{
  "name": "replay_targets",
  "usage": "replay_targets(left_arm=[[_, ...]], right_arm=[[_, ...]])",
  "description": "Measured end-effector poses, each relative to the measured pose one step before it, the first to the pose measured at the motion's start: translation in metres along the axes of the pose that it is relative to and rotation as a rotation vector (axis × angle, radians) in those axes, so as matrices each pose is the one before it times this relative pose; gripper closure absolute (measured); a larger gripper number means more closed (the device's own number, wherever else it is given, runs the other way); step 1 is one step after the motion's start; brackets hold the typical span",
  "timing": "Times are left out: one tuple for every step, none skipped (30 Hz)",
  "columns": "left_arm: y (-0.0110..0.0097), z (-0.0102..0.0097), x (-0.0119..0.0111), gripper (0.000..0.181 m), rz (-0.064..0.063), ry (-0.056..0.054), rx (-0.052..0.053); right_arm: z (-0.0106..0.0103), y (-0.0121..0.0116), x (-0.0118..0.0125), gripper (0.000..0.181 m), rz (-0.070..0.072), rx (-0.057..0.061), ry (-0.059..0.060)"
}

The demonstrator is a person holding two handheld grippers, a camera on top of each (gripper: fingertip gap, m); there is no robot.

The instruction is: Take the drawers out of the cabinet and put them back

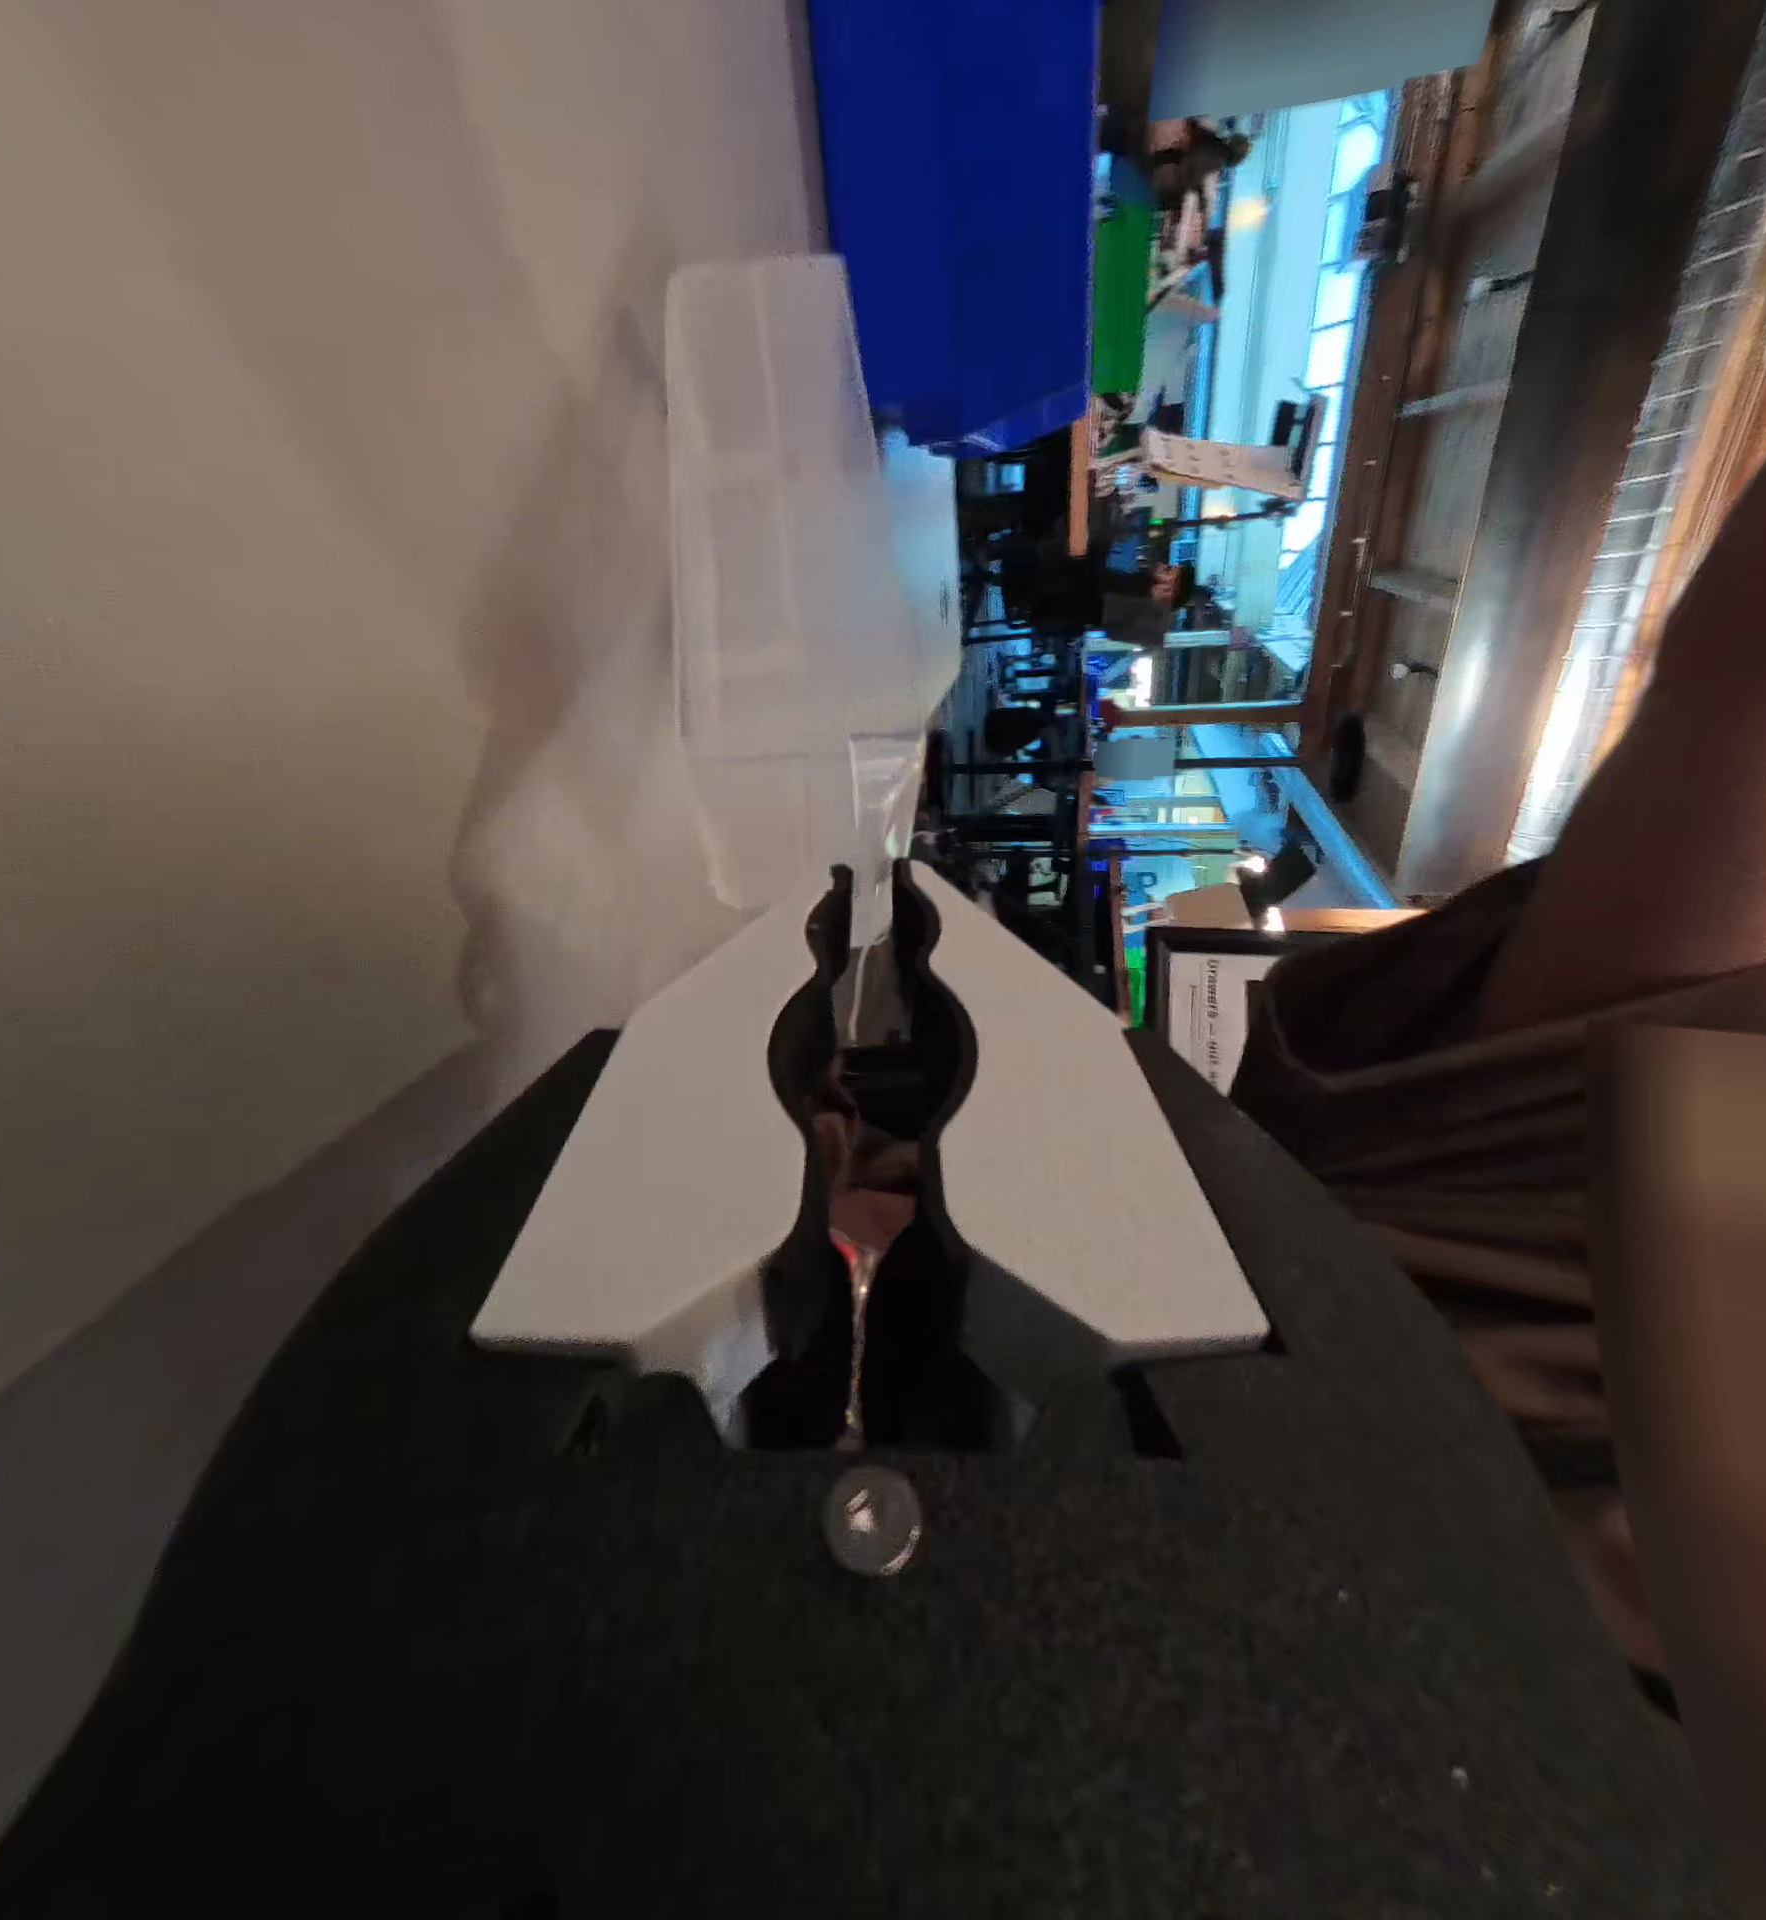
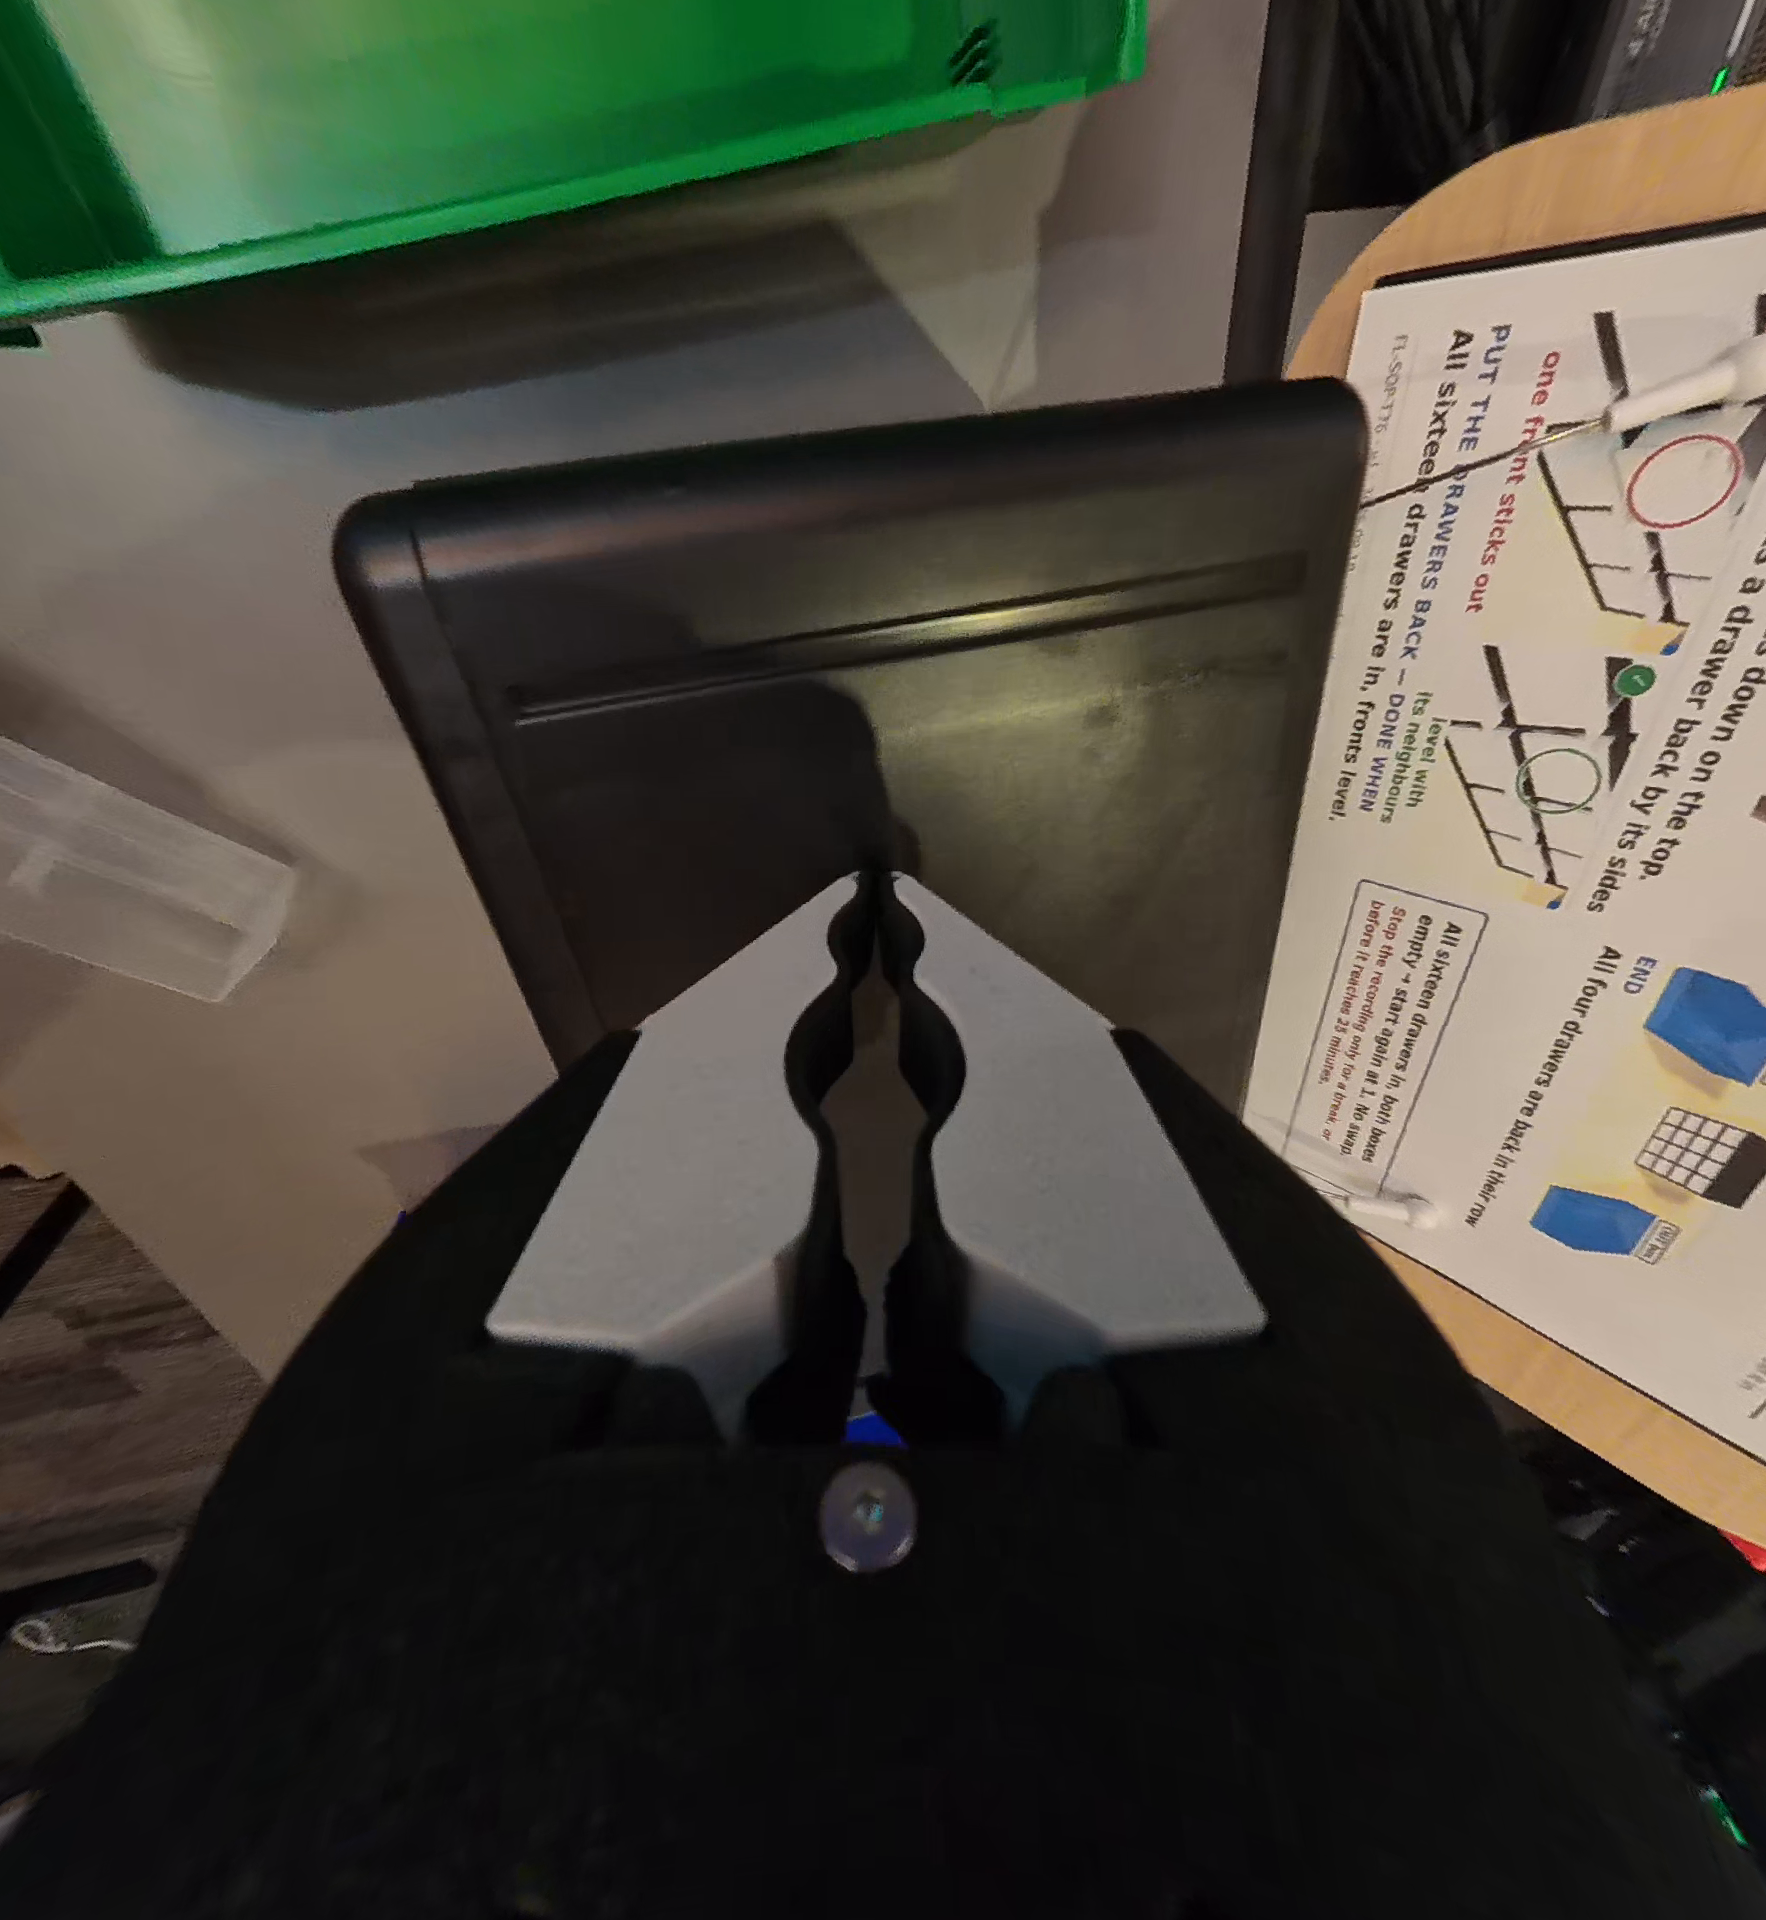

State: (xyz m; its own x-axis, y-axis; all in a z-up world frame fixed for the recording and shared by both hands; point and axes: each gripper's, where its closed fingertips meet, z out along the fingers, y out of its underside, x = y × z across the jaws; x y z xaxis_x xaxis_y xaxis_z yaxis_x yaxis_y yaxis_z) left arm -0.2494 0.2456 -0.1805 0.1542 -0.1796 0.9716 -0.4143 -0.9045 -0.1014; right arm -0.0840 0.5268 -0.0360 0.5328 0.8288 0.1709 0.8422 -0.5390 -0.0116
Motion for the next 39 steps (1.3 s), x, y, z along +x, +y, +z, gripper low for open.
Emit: replay_targets(left_arm=[[-0.00339,-0.00243,-0.00604,0.174,-0.0018,-0.0342,0.0023],[-0.00147,-0.00133,-0.00619,0.174,-0.0008,-0.0297,-0.0109],[-0.00035,-0.00038,-0.00451,0.173,-0.0060,-0.0141,-0.0156],[-0.00077,-0.00022,-0.00332,0.173,-0.0092,-0.0048,-0.0099],[-0.00086,-0.00026,-0.00334,0.173,-0.0019,-0.0077,-0.0058],[-0.00074,-0.00024,-0.00408,0.173,0.0104,-0.0159,-0.0035],[-0.00076,-0.00017,-0.00487,0.172,0.0146,-0.0241,-0.0032],[-0.00143,-0.00039,-0.00314,0.172,0.0105,-0.0134,0.0023],[-0.00190,-0.00065,-0.00139,0.172,-0.0013,-0.0046,0.0056],[-0.00183,-0.00075,-0.00137,0.171,0.0011,-0.0060,0.0055],[-0.00140,-0.00081,-0.00199,0.171,0.0079,-0.0136,0.0023],[-0.00063,-0.00094,-0.00246,0.166,0.0167,-0.0216,0.0001],[-0.00052,-0.00116,-0.00188,0.157,0.0242,-0.0232,0.0024],[-0.00045,-0.00188,0.00013,0.152,0.0300,-0.0161,0.0091],[-0.00064,-0.00280,0.00104,0.148,0.0321,-0.0175,0.0149],[-0.00086,-0.00340,0.00076,0.140,0.0403,-0.0271,0.0184],[-0.00087,-0.00419,0.00025,0.133,0.0497,-0.0358,0.0210],[-0.00071,-0.00522,-0.00040,0.131,0.0545,-0.0412,0.0218],[-0.00128,-0.00606,0.00011,0.130,0.0617,-0.0395,0.0261],[-0.00215,-0.00647,0.00018,0.128,0.0675,-0.0376,0.0282],[-0.00336,-0.00646,0.00000,0.127,0.0731,-0.0369,0.0339],[-0.00455,-0.00591,-0.00073,0.125,0.0763,-0.0368,0.0395],[-0.00440,-0.00479,-0.00232,0.126,0.0732,-0.0401,0.0360],[-0.00423,-0.00333,-0.00387,0.128,0.0667,-0.0427,0.0304],[-0.00336,-0.00154,-0.00359,0.130,0.0610,-0.0354,0.0234],[-0.00168,0.00000,-0.00292,0.131,0.0509,-0.0252,0.0096],[0.00000,0.00107,-0.00258,0.131,0.0359,-0.0163,-0.0055],[0.00124,0.00137,-0.00300,0.131,0.0208,-0.0139,-0.0163],[0.00023,0.00082,-0.00343,0.132,0.0104,-0.0152,-0.0115],[-0.00144,0.00019,-0.00253,0.133,0.0089,-0.0097,-0.0003],[-0.00297,-0.00057,-0.00158,0.134,0.0122,-0.0038,0.0060],[-0.00362,-0.00062,-0.00217,0.136,0.0114,-0.0061,0.0073],[-0.00351,-0.00049,-0.00195,0.136,0.0082,-0.0027,0.0055],[-0.00354,-0.00031,-0.00106,0.136,0.0053,0.0035,0.0071],[-0.00335,-0.00030,-0.00075,0.137,0.0006,0.0046,0.0099],[-0.00251,-0.00019,-0.00036,0.137,-0.0048,0.0049,0.0079],[-0.00132,-0.00007,0.00051,0.138,-0.0089,0.0084,0.0035],[-0.00036,0.00020,0.00151,0.138,-0.0092,0.0118,0.0015],[0.00052,0.00030,0.00129,0.138,-0.0064,0.0089,-0.0010]], right_arm=[[-0.00009,-0.00006,0.00004,0.181,-0.0055,-0.0056,0.0139],[-0.00008,0.00005,0.00010,0.181,-0.0071,-0.0070,0.0157],[-0.00006,-0.00001,0.00011,0.181,-0.0085,-0.0078,0.0176],[-0.00008,-0.00002,0.00008,0.181,-0.0081,-0.0081,0.0188],[-0.00005,0.00001,0.00006,0.181,-0.0046,-0.0091,0.0184],[0.00001,0.00013,0.00006,0.181,-0.0002,-0.0081,0.0170],[-0.00012,0.00000,-0.00004,0.181,0.0035,-0.0064,0.0131],[-0.00006,0.00009,0.00004,0.181,0.0041,-0.0046,0.0079],[0.00003,-0.00005,0.00005,0.181,0.0026,-0.0012,0.0037],[-0.00005,-0.00001,-0.00011,0.181,0.0029,0.0017,0.0002],[0.00004,0.00002,0.00009,0.181,0.0044,0.0034,-0.0016],[0.00006,0.00000,-0.00010,0.181,0.0046,0.0047,-0.0012],[-0.00007,-0.00015,0.00005,0.181,0.0011,0.0061,0.0010],[-0.00010,0.00007,0.00018,0.181,-0.0118,0.0078,0.0062],[-0.00009,-0.00035,0.00074,0.181,-0.0208,0.0165,0.0165],[0.00009,-0.00014,0.00129,0.181,0.0126,0.0244,0.0208],[-0.00197,0.00224,0.00045,0.181,0.0204,0.0161,0.0143],[-0.00733,0.00235,0.00527,0.181,0.0235,0.0373,0.0536],[-0.01388,-0.00358,0.00501,0.165,0.0320,0.0961,0.0654],[-0.01776,-0.00849,-0.00658,0.154,0.0221,0.1300,0.0099],[-0.01827,-0.01030,-0.01816,0.149,-0.0034,0.1349,-0.0268],[-0.01522,-0.00699,-0.02779,0.144,-0.0365,0.1085,-0.0436],[-0.00927,-0.00208,-0.03283,0.138,-0.0469,0.0671,-0.0482],[-0.00275,0.00219,-0.03622,0.132,-0.0462,0.0330,-0.0561],[0.00310,0.00447,-0.03733,0.130,-0.0417,0.0170,-0.0617],[0.00888,0.00703,-0.03660,0.130,-0.0298,0.0009,-0.0691],[0.01382,0.01272,-0.03409,0.130,-0.0189,-0.0372,-0.0758],[0.01743,0.01493,-0.02962,0.129,-0.0078,-0.0529,-0.0737],[0.01938,0.01399,-0.02202,0.124,-0.0060,-0.0524,-0.0532],[0.01860,0.01086,-0.01200,0.117,-0.0144,-0.0439,-0.0125],[0.01524,0.00604,-0.00688,0.113,-0.0257,-0.0226,0.0052],[0.01218,0.00431,-0.00424,0.112,-0.0231,-0.0195,0.0047],[0.00965,0.00325,-0.00108,0.110,-0.0151,-0.0237,0.0052],[0.00725,0.00148,0.00223,0.109,-0.0187,-0.0174,0.0163],[0.00613,-0.00005,0.00085,0.109,-0.0200,-0.0093,0.0018],[0.00605,-0.00126,-0.00074,0.109,-0.0041,-0.0047,-0.0161],[0.00613,-0.00137,-0.00042,0.110,-0.0051,-0.0035,-0.0165],[0.00667,-0.00032,-0.00024,0.110,-0.0116,-0.0099,-0.0122],[0.00693,0.00104,-0.00135,0.110,-0.0116,-0.0207,-0.0175]])
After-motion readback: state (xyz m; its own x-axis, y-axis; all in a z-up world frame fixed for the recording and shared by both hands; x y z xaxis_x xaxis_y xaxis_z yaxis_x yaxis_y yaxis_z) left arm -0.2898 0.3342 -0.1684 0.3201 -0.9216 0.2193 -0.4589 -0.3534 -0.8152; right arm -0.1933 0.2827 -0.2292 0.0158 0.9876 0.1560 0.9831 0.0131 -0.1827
